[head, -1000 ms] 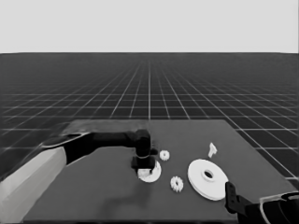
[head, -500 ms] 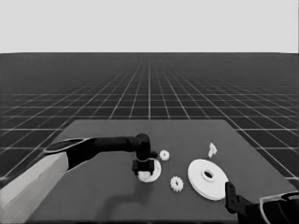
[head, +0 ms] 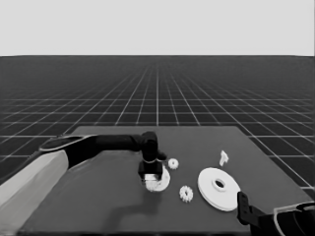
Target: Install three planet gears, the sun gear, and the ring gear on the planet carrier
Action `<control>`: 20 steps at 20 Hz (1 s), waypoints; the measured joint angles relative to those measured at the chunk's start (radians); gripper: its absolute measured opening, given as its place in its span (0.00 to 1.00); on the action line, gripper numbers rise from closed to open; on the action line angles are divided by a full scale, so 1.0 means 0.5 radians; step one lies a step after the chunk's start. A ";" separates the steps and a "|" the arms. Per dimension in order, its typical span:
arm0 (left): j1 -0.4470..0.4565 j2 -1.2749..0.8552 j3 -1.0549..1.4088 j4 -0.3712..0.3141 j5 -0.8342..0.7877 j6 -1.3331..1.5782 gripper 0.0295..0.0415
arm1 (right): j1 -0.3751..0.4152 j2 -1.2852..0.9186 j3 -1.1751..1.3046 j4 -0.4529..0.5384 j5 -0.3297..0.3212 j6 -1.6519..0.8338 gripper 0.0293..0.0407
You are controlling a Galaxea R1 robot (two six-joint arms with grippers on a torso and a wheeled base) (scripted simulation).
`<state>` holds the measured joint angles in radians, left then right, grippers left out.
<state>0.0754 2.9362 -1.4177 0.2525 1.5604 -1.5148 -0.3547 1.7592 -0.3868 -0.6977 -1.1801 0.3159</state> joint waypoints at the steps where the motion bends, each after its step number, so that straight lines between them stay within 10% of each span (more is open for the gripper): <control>1: -0.055 -0.003 0.021 -0.051 0.005 -0.016 0.75 | 0.000 0.000 0.000 0.000 0.000 0.000 0.81; 8: -0.127 -0.005 0.040 -0.125 0.007 -0.032 0.75 | 0.000 0.000 0.000 0.000 0.000 0.000 0.81; 9: -0.340 -0.538 0.776 -0.027 -0.709 0.936 0.94 | 0.000 0.000 0.000 0.000 0.000 0.000 0.81; 12: -0.739 -2.008 1.746 0.087 -1.552 3.109 0.82 | 0.000 0.000 0.000 0.000 0.000 0.000 0.81; 18: -0.831 -2.349 1.990 0.114 -1.759 3.705 0.75 | 0.000 0.000 0.000 0.000 0.000 0.000 0.81; 19: -0.833 -2.355 1.994 0.115 -1.763 3.716 0.75 | 0.641 0.685 -0.449 0.575 -0.829 0.967 0.94; 20: -0.834 -2.358 1.996 0.115 -1.765 3.722 0.75 | 0.816 1.465 -1.186 0.853 -0.871 1.564 0.89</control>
<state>-0.3414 1.7572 -0.4195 0.3099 0.6780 0.3464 0.0532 2.4916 -0.9795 -0.2714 -1.6158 1.0977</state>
